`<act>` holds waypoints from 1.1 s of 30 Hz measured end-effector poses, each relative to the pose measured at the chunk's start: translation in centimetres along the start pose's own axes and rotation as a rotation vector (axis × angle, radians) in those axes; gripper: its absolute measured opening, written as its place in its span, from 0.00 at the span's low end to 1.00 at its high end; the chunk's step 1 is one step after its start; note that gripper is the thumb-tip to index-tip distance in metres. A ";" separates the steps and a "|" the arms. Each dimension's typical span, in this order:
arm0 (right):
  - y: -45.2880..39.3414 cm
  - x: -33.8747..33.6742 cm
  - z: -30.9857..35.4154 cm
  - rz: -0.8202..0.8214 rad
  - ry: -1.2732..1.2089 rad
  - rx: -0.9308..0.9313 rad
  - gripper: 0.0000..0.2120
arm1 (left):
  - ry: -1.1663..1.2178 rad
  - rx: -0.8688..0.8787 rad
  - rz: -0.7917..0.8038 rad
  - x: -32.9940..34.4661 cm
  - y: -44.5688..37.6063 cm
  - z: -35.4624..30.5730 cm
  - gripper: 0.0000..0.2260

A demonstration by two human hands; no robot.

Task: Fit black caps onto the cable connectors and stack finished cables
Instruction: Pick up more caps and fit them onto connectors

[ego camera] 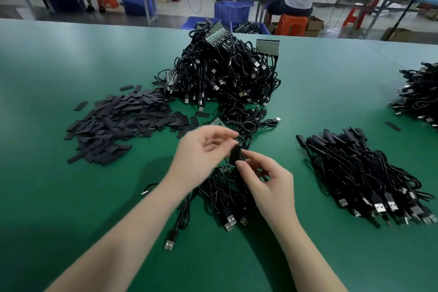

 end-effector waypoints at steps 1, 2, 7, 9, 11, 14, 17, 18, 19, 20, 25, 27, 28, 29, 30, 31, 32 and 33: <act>0.0 0.0 0.0 0.017 -0.020 0.019 0.07 | 0.009 0.005 0.004 0.9 0.4 0.0 0.08; -0.1 -0.1 -0.1 0.029 -0.032 0.042 0.09 | 0.018 0.011 -0.004 1.5 0.7 0.1 0.08; -0.3 -0.6 -0.3 0.013 -0.166 0.134 0.08 | 0.139 -0.002 0.003 2.4 1.4 0.8 0.11; -0.4 -0.7 -0.5 0.000 -0.248 0.178 0.06 | 0.133 -0.008 0.001 2.3 1.9 1.2 0.15; -0.3 -0.7 -0.6 -0.004 -0.313 0.207 0.05 | 0.047 0.013 -0.011 2.0 2.6 1.5 0.19; -0.1 -0.3 -0.3 -0.002 -0.311 0.200 0.05 | -0.204 0.114 -0.026 1.7 3.6 1.8 0.21; 0.2 0.1 -0.1 0.001 -0.298 0.188 0.07 | -0.294 0.150 -0.109 1.6 4.1 1.8 0.20; 0.3 0.2 0.0 0.008 -0.300 0.185 0.06 | -0.295 0.159 -0.132 1.6 4.2 1.8 0.20; 0.3 0.2 0.1 0.018 -0.307 0.184 0.05 | -0.298 0.170 -0.149 1.6 4.3 1.8 0.19; 0.3 0.2 0.2 0.029 -0.312 0.183 0.05 | -0.306 0.182 -0.163 1.6 4.4 1.7 0.18; 0.5 0.4 0.8 0.094 -0.318 0.161 0.08 | -0.357 0.242 -0.244 1.3 4.5 1.5 0.13; 0.6 0.6 1.1 0.120 -0.311 0.142 0.10 | -0.323 0.240 -0.258 1.1 4.4 1.6 0.14; 0.7 0.6 1.3 0.125 -0.310 0.129 0.12 | -0.300 0.233 -0.260 1.0 4.3 1.7 0.15; 0.8 0.6 1.4 0.124 -0.307 0.118 0.14 | -0.282 0.224 -0.260 0.9 4.3 1.8 0.16; 0.8 0.6 1.5 0.119 -0.299 0.109 0.16 | -0.273 0.219 -0.260 0.8 4.3 1.9 0.16; 0.8 0.5 1.6 0.110 -0.288 0.105 0.16 | -0.273 0.219 -0.260 0.8 4.3 2.0 0.16; 0.8 0.5 1.6 0.097 -0.277 0.105 0.16 | -0.280 0.225 -0.260 0.8 4.3 2.1 0.15; 0.7 0.5 1.6 0.084 -0.268 0.108 0.16 | -0.292 0.234 -0.258 0.9 4.3 2.1 0.15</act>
Point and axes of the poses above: each hand's wrist, its own y-axis away from the middle knuckle, its own x-axis out of the palm, z = x × y, the point moved 3 cm from there along -y, towards the middle knuckle, and after that the axes turned 4 degrees about z, right-handed, at the moved point
